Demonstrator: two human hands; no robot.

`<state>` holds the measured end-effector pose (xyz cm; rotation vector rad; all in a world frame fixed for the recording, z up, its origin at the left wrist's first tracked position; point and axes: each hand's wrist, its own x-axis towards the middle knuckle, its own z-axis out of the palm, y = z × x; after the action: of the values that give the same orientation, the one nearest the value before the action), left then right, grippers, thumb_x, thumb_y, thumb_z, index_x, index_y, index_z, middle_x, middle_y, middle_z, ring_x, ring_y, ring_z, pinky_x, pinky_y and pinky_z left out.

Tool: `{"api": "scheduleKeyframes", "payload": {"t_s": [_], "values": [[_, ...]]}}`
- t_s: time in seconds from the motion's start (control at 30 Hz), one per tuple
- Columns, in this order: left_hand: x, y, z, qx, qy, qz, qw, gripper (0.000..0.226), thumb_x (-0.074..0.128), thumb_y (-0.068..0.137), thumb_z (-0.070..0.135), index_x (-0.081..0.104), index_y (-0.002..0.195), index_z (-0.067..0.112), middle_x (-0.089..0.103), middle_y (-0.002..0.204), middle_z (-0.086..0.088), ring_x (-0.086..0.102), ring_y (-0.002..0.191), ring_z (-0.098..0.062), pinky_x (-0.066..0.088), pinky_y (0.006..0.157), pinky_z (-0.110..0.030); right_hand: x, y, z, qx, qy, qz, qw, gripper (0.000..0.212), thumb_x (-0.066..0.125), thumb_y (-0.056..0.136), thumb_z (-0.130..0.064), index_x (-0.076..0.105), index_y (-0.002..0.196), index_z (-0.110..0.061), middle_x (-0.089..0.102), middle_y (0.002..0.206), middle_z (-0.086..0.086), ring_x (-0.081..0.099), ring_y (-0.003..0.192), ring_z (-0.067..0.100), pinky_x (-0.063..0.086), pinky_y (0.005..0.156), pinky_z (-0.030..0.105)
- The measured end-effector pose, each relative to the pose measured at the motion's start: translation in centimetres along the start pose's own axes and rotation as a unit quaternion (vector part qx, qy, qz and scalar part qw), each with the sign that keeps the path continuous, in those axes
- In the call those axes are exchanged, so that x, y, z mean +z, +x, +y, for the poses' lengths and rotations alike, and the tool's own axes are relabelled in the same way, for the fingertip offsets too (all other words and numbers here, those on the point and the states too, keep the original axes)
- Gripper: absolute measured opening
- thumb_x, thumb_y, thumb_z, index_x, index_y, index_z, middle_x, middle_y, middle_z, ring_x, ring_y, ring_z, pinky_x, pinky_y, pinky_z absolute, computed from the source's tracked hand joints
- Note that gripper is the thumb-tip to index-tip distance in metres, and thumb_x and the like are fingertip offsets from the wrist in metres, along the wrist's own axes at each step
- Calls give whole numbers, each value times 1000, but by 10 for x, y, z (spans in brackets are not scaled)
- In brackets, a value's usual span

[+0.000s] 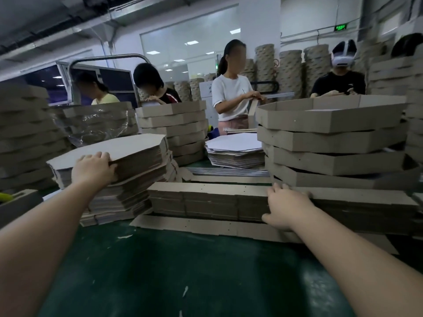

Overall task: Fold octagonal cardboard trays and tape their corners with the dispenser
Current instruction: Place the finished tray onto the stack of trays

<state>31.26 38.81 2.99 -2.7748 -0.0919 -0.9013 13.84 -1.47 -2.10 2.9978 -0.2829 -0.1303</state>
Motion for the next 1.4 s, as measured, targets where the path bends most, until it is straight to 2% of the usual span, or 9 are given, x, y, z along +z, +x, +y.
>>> {"api": "scheduleKeyframes", "payload": {"t_s": [0.27,0.43,0.57,0.67,0.77,0.9,1.0,1.23,1.4], "values": [[-46,-38,16,293,157,93,938,19,78,69,3,61,75,3,62,69,-14,62,59,-30,50,57,-41,-1,-1,-1,-2,5,3,1000,71,46,94,-47,20,151,-13,16,159,8,21,144,29,31,106,64],[-64,-36,17,212,129,-27,968,53,52,94,19,36,144,22,41,146,-4,48,125,-24,47,89,-34,-1,1,2,-5,7,-3,1000,77,46,92,-52,17,152,-13,9,162,7,17,146,29,29,107,64],[-86,-63,25,272,172,30,946,59,47,97,15,23,151,16,37,151,1,58,114,-18,50,70,-28,-3,-7,3,-22,77,-11,997,83,39,95,-60,3,156,-15,-7,164,4,-5,150,22,13,113,64],[-120,-98,34,322,48,142,935,73,79,67,-4,52,135,-3,56,136,-18,70,95,-30,52,45,-32,-10,-28,-13,-87,190,97,973,70,28,100,-57,9,156,-19,-1,164,-2,-3,150,14,4,120,53],[-157,-142,43,391,-26,208,896,78,87,43,-8,64,118,-10,66,118,-24,72,85,-33,52,37,-32,-26,-60,-33,-101,430,161,883,63,26,99,-59,40,147,-20,38,153,-3,32,141,14,26,112,33],[-185,-202,52,476,-58,253,840,48,43,82,2,58,127,-4,59,130,-20,67,106,-32,60,66,-38,-61,-112,-48,-68,753,158,635,43,42,97,-53,69,105,-22,69,113,-4,59,113,17,46,101,41],[-204,-238,59,504,-88,274,814,47,21,98,2,57,128,-3,58,132,-17,63,113,-30,57,80,-42,-70,-151,-41,-6,851,163,499,12,57,92,-12,68,92,-15,72,96,5,67,95,24,55,90,47],[-215,-288,69,572,-239,55,783,58,29,98,64,27,150,40,19,159,18,13,149,-13,10,118,-40,-22,-248,-3,61,894,201,395,32,51,87,10,68,95,-16,76,83,5,71,83,26,59,65,37],[-193,-249,65,178,-325,-49,927,70,9,94,68,14,154,32,9,163,3,1,149,-18,6,120,-42,4,-308,24,39,898,220,379,32,51,86,11,62,112,-5,76,90,10,73,73,20,55,54,28]]}}
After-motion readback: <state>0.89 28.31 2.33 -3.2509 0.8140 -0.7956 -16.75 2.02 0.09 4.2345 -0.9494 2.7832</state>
